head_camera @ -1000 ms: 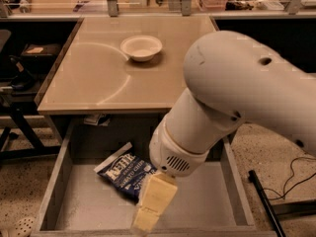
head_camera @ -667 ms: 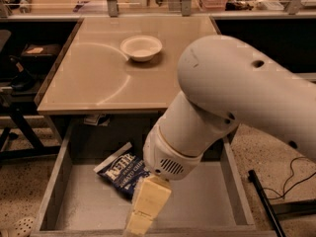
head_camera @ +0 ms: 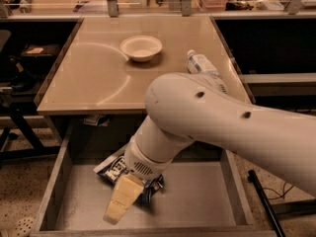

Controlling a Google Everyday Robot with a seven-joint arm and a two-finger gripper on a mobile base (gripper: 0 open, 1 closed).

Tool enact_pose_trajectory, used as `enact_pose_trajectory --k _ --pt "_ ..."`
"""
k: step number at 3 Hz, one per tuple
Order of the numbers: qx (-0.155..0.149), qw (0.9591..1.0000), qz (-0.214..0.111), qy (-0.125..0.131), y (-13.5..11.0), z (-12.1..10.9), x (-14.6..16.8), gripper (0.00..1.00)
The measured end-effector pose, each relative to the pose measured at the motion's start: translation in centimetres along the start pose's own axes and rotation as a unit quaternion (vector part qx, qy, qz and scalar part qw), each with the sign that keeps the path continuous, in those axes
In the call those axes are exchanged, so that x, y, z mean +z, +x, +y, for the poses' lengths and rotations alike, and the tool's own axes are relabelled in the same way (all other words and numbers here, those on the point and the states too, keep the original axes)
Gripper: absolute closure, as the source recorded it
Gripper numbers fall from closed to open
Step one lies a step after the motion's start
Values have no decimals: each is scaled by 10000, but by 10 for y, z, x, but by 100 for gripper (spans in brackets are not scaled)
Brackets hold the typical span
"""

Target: Pick blue chip bag from top drawer and place on counter

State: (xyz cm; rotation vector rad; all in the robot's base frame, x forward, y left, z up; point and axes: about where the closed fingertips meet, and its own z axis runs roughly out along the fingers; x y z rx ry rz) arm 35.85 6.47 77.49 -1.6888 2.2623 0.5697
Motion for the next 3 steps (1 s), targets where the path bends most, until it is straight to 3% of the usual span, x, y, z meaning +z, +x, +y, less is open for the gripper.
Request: enact_pose_trajectory --k 1,2,3 --pt "251 9984 279 433 2 -37 30 0" --pt "542 9929 746 747 23 -64 61 0" --pt "812 9896 763 910 23 -69 59 0"
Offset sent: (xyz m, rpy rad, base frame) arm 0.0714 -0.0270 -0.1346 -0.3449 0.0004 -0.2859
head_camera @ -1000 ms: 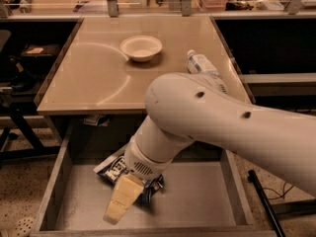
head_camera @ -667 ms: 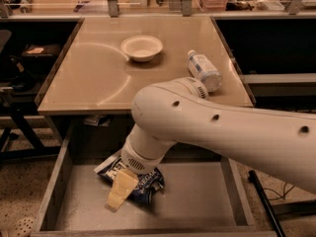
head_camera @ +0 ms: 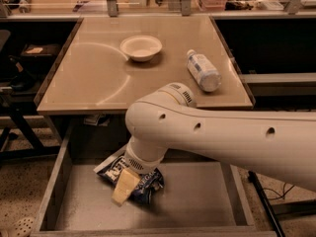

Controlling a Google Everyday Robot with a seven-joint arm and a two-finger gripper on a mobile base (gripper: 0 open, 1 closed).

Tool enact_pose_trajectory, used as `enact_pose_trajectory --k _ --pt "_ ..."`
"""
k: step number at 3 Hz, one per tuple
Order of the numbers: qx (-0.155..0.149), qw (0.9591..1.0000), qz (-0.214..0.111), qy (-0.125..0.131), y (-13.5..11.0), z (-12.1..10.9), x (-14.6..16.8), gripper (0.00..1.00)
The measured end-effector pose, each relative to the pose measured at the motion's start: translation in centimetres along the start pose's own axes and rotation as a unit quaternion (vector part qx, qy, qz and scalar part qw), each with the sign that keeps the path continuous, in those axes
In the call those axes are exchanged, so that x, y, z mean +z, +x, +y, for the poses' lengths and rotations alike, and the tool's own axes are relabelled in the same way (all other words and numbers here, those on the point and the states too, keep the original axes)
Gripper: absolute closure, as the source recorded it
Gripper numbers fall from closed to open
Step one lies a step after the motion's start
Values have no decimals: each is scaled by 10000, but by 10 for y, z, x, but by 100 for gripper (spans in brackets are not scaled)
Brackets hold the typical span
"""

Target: Pick blue chip bag from top drawer and place on counter

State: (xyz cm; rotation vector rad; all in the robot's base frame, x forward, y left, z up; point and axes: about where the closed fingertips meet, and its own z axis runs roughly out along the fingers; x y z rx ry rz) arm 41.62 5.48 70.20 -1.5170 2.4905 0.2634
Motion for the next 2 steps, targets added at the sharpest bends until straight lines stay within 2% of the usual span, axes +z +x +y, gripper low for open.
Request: enact_pose_trajectory --k 2 --pt "-442 9989 -122 -48 -9 13 28 0"
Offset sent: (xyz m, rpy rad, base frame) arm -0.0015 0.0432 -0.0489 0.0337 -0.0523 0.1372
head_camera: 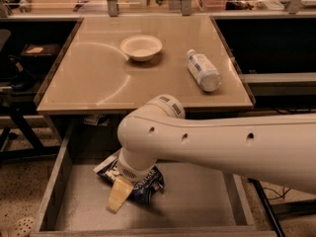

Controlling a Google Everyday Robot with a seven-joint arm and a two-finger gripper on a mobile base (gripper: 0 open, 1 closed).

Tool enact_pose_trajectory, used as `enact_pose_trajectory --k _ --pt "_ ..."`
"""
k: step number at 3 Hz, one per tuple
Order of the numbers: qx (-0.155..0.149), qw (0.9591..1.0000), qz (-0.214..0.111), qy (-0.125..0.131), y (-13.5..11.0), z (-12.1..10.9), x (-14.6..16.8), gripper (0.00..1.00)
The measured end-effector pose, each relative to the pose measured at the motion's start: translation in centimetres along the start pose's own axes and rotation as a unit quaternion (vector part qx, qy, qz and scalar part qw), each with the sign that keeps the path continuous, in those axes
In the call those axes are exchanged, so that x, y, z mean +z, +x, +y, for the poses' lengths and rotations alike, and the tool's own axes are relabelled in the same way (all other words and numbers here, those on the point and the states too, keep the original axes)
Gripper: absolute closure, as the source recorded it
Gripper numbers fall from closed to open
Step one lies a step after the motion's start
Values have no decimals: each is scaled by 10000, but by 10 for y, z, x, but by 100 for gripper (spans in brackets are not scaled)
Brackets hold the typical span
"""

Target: Pick blue chip bag from top drawer and place on counter

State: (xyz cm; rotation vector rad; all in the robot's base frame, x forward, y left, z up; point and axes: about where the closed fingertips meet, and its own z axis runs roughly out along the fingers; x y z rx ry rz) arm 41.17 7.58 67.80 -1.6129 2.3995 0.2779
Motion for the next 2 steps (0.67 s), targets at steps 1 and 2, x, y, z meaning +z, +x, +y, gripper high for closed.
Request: enact_pose_trajectory --k 1,2 --pt "-145 9999 -36 -12 -6 1 22 0" --pt "-252 9997 9 16 -7 -1 45 0"
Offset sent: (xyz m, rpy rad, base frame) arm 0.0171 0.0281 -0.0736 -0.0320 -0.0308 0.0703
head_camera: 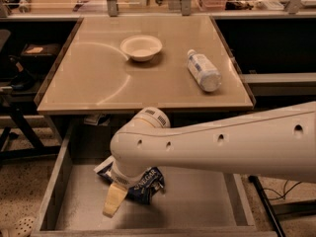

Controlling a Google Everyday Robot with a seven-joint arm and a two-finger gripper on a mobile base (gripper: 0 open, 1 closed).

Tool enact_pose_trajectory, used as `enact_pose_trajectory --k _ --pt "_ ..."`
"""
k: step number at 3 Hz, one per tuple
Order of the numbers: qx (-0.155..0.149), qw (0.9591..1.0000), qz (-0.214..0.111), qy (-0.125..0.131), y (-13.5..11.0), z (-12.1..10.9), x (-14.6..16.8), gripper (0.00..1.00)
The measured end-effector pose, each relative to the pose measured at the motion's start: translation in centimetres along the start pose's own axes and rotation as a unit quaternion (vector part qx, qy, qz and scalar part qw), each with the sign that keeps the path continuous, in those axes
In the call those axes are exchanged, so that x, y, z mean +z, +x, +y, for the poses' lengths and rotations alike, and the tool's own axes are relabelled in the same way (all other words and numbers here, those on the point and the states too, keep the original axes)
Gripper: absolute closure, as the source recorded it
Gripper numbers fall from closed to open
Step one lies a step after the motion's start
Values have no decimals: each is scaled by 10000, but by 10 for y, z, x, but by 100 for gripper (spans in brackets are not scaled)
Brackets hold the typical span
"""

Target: Pick blue chip bag from top drawer and place on counter

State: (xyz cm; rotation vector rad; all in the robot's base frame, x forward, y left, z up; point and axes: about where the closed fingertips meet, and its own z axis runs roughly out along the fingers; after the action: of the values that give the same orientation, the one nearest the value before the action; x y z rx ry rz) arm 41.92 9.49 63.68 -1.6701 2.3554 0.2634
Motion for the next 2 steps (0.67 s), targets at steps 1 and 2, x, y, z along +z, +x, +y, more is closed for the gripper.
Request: enact_pose_trajectory --k 1,2 --pt "-22 9999 101 71 1 -12 24 0" --pt "-48 9996 234 151 6 -24 44 0"
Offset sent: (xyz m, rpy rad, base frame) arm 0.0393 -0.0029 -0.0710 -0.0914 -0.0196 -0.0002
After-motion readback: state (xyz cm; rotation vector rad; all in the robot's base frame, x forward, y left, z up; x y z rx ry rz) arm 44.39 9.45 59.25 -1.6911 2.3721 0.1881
